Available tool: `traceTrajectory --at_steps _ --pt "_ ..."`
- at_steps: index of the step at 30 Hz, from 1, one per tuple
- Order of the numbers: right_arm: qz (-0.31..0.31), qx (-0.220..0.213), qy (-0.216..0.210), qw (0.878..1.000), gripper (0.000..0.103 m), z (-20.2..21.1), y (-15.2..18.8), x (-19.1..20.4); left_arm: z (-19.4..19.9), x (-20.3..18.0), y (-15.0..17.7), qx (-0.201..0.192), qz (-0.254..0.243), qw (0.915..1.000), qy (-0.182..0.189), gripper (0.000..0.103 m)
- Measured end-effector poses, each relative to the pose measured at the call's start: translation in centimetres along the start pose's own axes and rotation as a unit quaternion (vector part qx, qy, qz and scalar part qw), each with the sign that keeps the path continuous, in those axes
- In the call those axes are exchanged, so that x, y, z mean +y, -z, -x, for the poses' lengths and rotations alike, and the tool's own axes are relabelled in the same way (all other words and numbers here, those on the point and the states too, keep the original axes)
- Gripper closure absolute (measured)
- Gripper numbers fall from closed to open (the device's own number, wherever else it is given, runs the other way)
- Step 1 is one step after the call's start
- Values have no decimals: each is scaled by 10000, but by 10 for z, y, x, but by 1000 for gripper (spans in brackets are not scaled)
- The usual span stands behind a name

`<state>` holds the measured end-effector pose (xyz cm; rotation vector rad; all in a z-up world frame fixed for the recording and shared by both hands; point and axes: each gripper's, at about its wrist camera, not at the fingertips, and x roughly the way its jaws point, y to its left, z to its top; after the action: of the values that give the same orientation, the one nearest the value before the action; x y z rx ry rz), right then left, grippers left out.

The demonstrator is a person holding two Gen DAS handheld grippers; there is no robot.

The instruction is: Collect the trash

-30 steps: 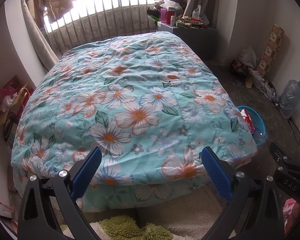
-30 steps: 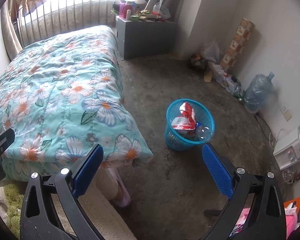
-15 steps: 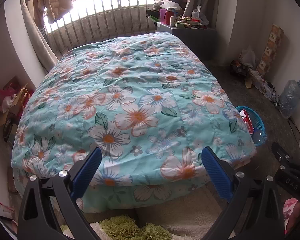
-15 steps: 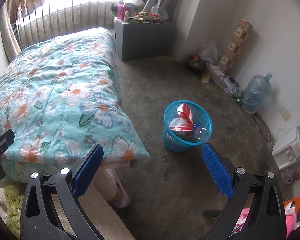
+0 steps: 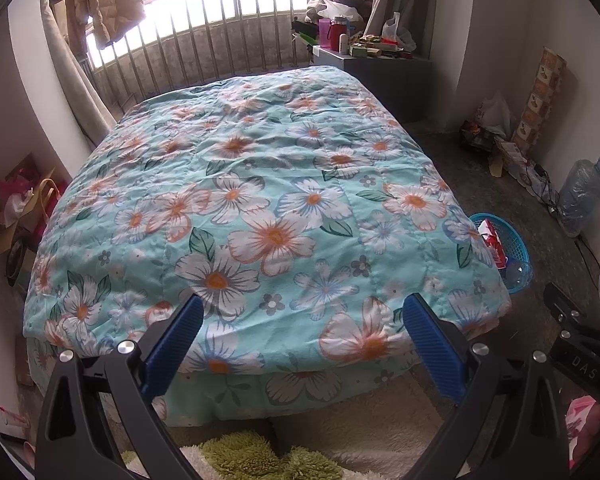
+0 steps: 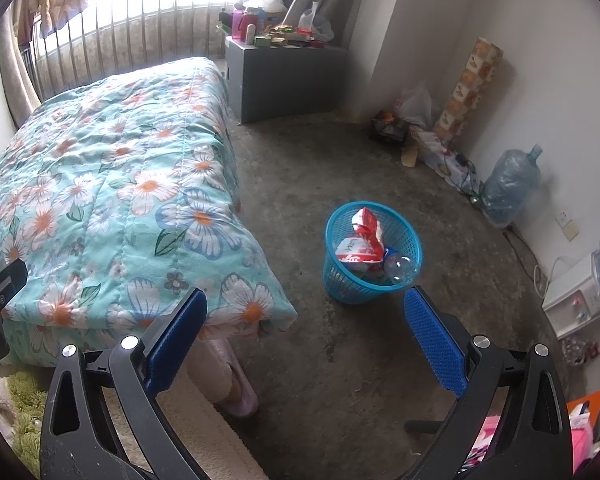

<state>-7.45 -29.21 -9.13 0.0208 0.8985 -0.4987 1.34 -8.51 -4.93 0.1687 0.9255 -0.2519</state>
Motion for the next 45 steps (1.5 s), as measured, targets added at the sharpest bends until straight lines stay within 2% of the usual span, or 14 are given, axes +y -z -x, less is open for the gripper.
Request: traceTrajectory --at_steps 45 --pt "-14 -8 10 10000 8 0 1 4 -1 3 3 25 11 10000 -26 5"
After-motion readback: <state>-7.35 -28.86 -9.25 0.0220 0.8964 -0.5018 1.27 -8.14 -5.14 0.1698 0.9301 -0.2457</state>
